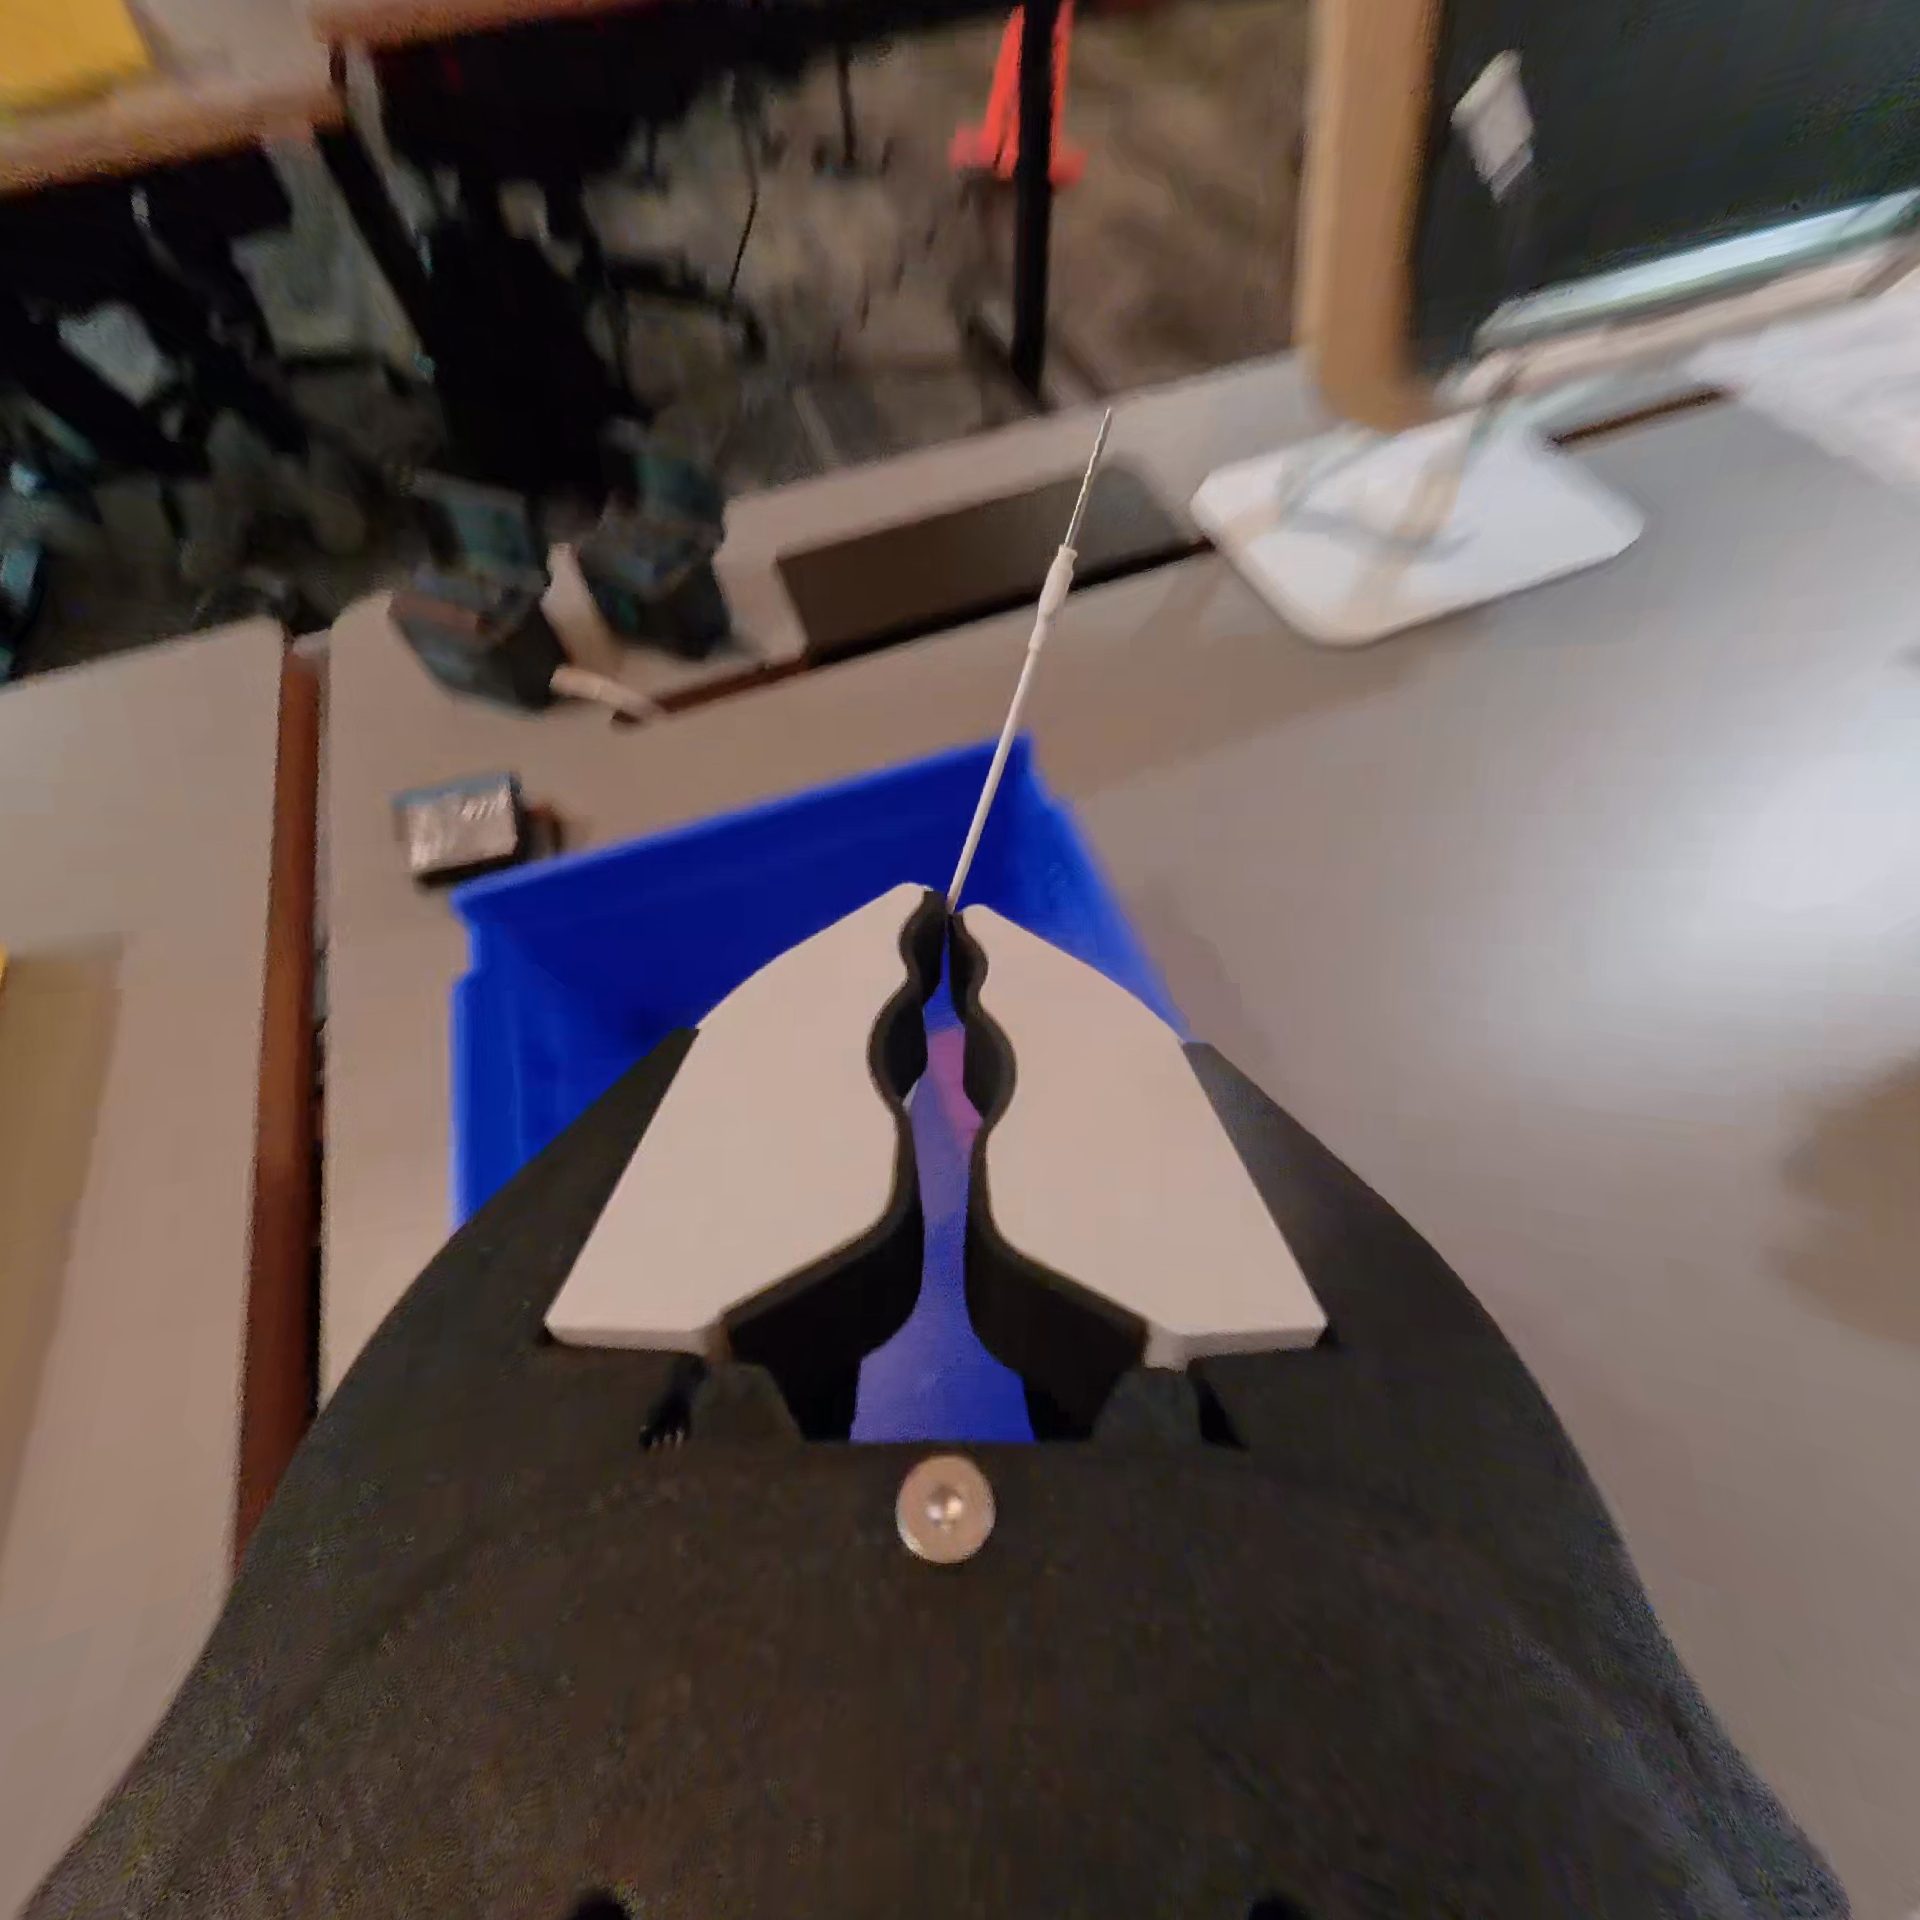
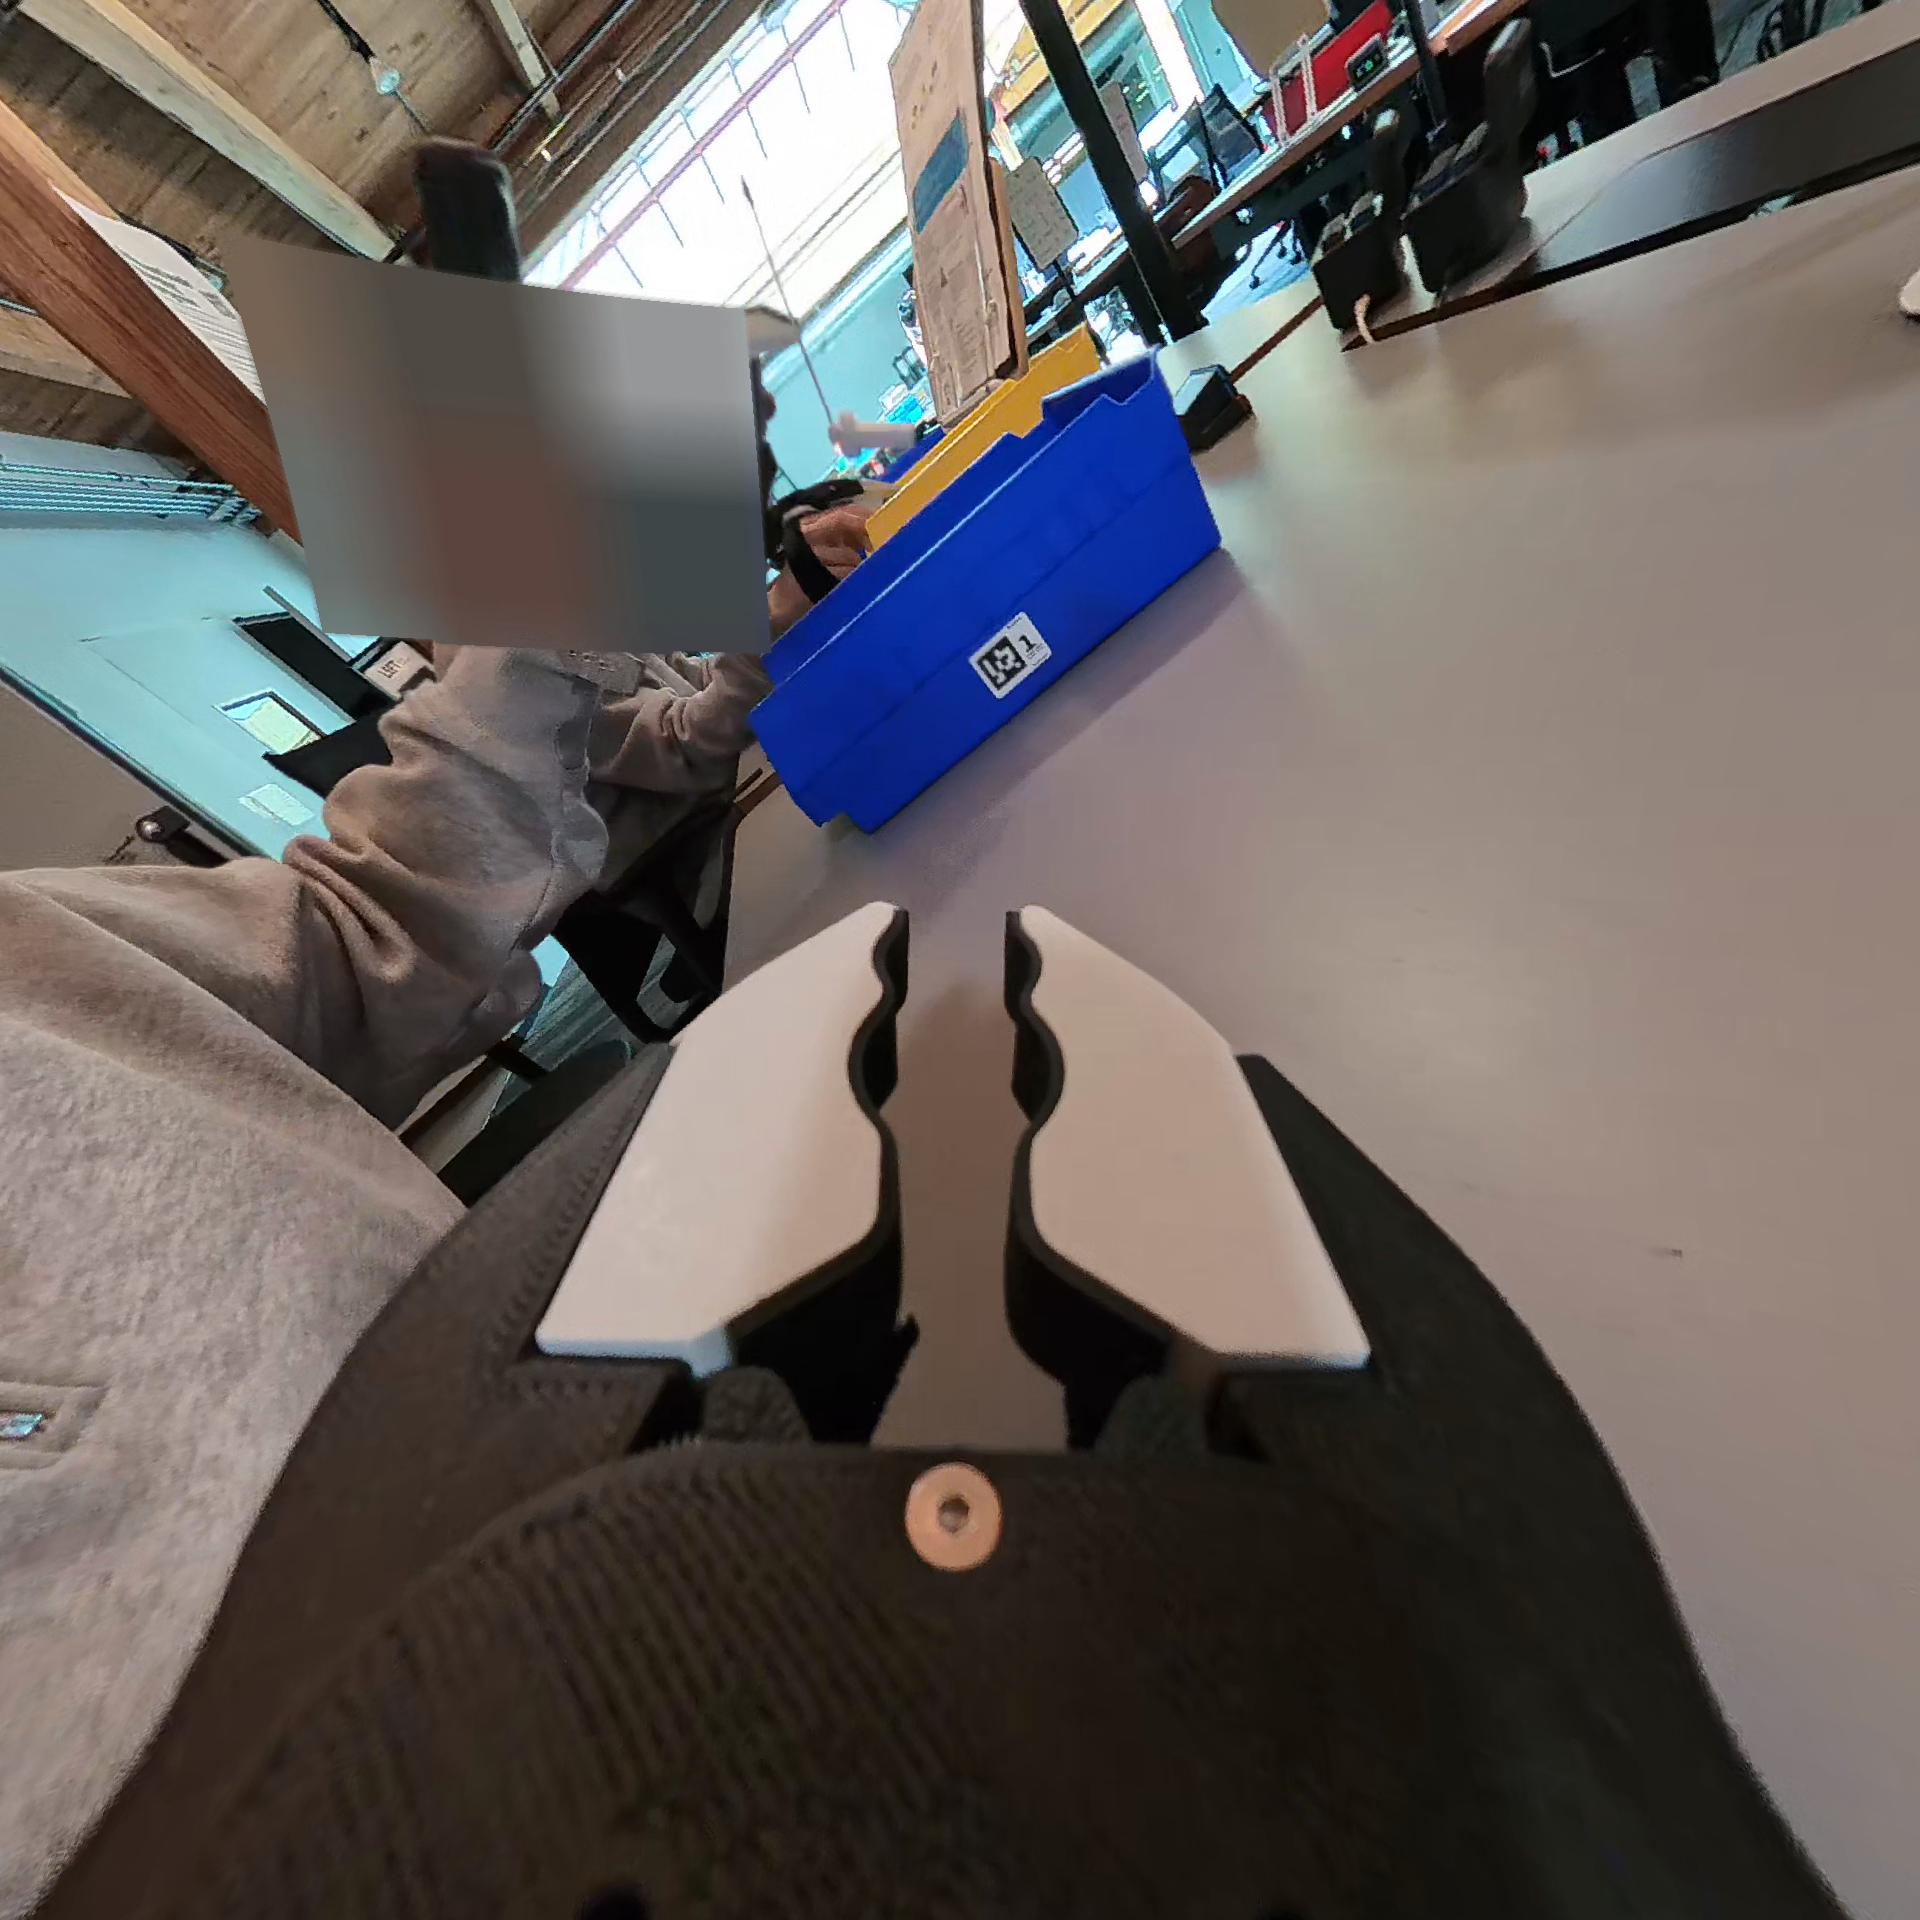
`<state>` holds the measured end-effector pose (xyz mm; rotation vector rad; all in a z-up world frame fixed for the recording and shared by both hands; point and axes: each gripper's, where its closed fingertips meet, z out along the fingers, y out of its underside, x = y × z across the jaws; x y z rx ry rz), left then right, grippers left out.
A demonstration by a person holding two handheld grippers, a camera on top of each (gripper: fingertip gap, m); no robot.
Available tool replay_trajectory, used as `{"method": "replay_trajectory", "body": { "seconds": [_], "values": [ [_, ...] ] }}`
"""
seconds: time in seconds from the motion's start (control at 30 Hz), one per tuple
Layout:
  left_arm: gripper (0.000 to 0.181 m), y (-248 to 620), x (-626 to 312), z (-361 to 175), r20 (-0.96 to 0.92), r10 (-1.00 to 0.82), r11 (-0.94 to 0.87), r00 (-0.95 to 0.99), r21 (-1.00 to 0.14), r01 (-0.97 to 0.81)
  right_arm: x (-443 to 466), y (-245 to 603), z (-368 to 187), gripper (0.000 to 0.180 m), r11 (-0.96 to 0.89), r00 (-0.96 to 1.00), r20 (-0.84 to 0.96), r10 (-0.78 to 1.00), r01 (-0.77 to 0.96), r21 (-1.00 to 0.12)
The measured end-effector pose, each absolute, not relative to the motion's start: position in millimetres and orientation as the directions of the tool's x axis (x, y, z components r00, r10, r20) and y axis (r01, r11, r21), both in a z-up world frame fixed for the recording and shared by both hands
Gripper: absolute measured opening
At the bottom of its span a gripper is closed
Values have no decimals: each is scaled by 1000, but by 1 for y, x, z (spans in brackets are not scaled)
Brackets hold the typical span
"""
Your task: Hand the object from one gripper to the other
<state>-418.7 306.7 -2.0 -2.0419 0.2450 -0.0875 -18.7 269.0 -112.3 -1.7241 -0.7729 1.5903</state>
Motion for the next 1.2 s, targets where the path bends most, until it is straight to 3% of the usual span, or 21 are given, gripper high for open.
{"method": "replay_trajectory", "body": {
  "seconds": [0.03, 0.17, 0.33, 0.6, 0.87, 0.97, 1.13, 1.2],
  "values": [
    [0, 304, -403, 13, -25, -235, -398, 972, -910, -120, -19, 268, -110, 18, -603, 80, -602, 795, -14, -798],
    [0, 291, -331, 59, 60, -365, -232, 929, -972, -28, -17, 260, -99, 18, -580, 51, -580, 813, -26, -814],
    [1, 273, -231, 66, 199, -572, -184, 796, -976, 112, -15, 250, -84, 18, -527, 26, -528, 849, -51, -848],
    [0, 245, -82, -17, 384, -759, -338, 526, -923, 185, -6, 242, -66, 23, -403, 46, -409, 911, -105, -909],
    [0, 220, -12, -74, 530, -794, -471, 297, -846, 252, 6, 233, -52, 33, -298, 75, -312, 947, -159, -941],
    [0, 213, 10, -91, 513, -819, -491, 255, -858, 150, 6, 227, -52, 35, -244, 93, -259, 961, -146, -959],
    [0, 204, 21, -101, 495, -842, -487, 212, -868, 94, 9, 223, -53, 26, -222, 109, -238, 965, -141, -965],
    [0, 204, 23, -102, 515, -835, -506, 194, -857, 97, 8, 221, -56, 4, -219, 104, -232, 967, -121, -968]
  ]
}}
